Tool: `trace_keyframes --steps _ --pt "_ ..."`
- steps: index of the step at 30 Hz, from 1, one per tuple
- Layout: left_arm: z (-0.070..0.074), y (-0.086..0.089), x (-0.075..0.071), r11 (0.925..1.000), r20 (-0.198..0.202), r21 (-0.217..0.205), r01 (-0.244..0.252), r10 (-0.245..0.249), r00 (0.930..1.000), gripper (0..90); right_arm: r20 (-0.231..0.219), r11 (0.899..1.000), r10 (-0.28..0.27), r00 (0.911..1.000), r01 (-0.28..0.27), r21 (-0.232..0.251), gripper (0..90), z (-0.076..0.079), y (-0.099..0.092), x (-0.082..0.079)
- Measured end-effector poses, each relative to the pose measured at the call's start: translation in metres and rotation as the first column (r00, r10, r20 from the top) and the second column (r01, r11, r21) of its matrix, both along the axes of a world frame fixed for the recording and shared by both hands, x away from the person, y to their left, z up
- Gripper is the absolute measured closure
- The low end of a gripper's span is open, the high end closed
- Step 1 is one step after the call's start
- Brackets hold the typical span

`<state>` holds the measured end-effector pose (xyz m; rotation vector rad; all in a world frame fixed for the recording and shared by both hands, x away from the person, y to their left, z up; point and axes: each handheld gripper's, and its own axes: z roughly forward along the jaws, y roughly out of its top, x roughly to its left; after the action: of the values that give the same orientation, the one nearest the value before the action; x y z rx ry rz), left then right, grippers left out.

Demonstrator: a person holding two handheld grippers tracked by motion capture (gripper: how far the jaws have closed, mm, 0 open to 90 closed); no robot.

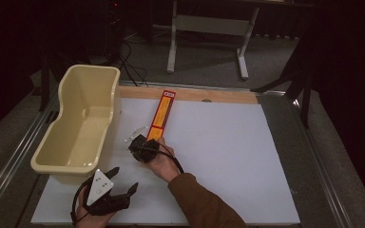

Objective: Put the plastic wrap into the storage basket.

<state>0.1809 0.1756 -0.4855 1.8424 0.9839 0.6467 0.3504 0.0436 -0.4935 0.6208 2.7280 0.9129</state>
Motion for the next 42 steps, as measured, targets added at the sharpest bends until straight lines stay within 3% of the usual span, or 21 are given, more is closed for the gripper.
trace_keyframes --steps 7,13,18,22,24,26,28,29,30,31,32,35,38,42 --pt "0.000 -0.001 0.000 1.0000 0.000 0.002 -0.001 0.001 1.0000 21.1 0.004 0.999 0.007 1.0000 -0.007 -0.031 89.9 0.002 -0.029 -0.009" --pt "0.000 -0.001 0.000 1.0000 -0.001 0.003 0.000 0.000 1.0000 21.1 0.001 0.999 -0.017 0.9998 0.017 -0.038 89.9 0.003 -0.072 -0.014" --pt "-0.001 -0.003 0.000 1.0000 -0.002 0.006 0.002 -0.002 1.0000 21.1 -0.013 0.997 -0.074 0.9971 0.074 -0.036 89.9 0.003 -0.114 -0.008" --pt "-0.001 -0.004 0.001 1.0000 -0.005 0.008 0.002 -0.002 1.0000 21.1 -0.008 0.988 -0.143 0.9897 0.143 -0.053 89.7 0.003 -0.141 -0.001" --pt "-0.001 -0.005 0.002 0.9999 -0.006 0.010 0.005 -0.005 1.0000 21.1 -0.007 0.989 -0.144 0.9895 0.144 -0.026 86.8 0.005 -0.150 0.001" --pt "-0.001 -0.005 0.002 0.9999 -0.005 0.010 0.005 -0.005 1.0000 21.1 0.008 0.993 -0.114 0.9934 0.114 0.030 77.1 0.009 -0.155 0.001" --pt "-0.002 -0.005 0.002 0.9999 -0.007 0.010 0.005 -0.005 1.0000 21.1 0.035 0.991 -0.112 0.9931 0.109 0.083 63.5 0.015 -0.158 0.001" --pt "-0.002 -0.005 0.002 0.9999 -0.007 0.010 0.006 -0.006 1.0000 21.0 0.053 0.989 -0.125 0.9907 0.120 0.087 57.4 0.017 -0.158 0.002" --pt "-0.002 -0.005 0.002 0.9999 -0.007 0.010 0.006 -0.006 1.0000 21.1 0.053 0.989 -0.125 0.9907 0.120 0.087 57.4 0.017 -0.158 0.002" --pt "-0.001 -0.006 0.001 0.9999 -0.006 0.010 0.006 -0.006 1.0000 21.1 0.065 0.981 -0.175 0.9824 0.168 0.101 46.0 0.022 -0.157 0.009" --pt "-0.001 -0.006 0.001 0.9999 -0.006 0.009 0.006 -0.006 1.0000 21.1 0.066 0.976 -0.198 0.9780 0.191 0.107 41.3 0.023 -0.156 0.013" --pt "-0.001 -0.005 0.001 0.9999 -0.006 0.008 0.008 -0.008 0.9999 21.0 0.065 0.965 -0.253 0.9653 0.247 0.091 31.0 0.020 -0.152 0.028" --pt "-0.001 -0.004 0.001 1.0000 -0.006 0.005 0.009 -0.009 0.9999 21.0 0.045 0.960 -0.276 0.9600 0.274 0.048 26.7 0.010 -0.146 0.041" --pt "-0.001 -0.004 0.001 0.9999 -0.006 0.005 0.010 -0.010 0.9999 21.0 -0.019 0.955 -0.294 0.9558 0.293 -0.037 30.5 -0.006 -0.140 0.055"
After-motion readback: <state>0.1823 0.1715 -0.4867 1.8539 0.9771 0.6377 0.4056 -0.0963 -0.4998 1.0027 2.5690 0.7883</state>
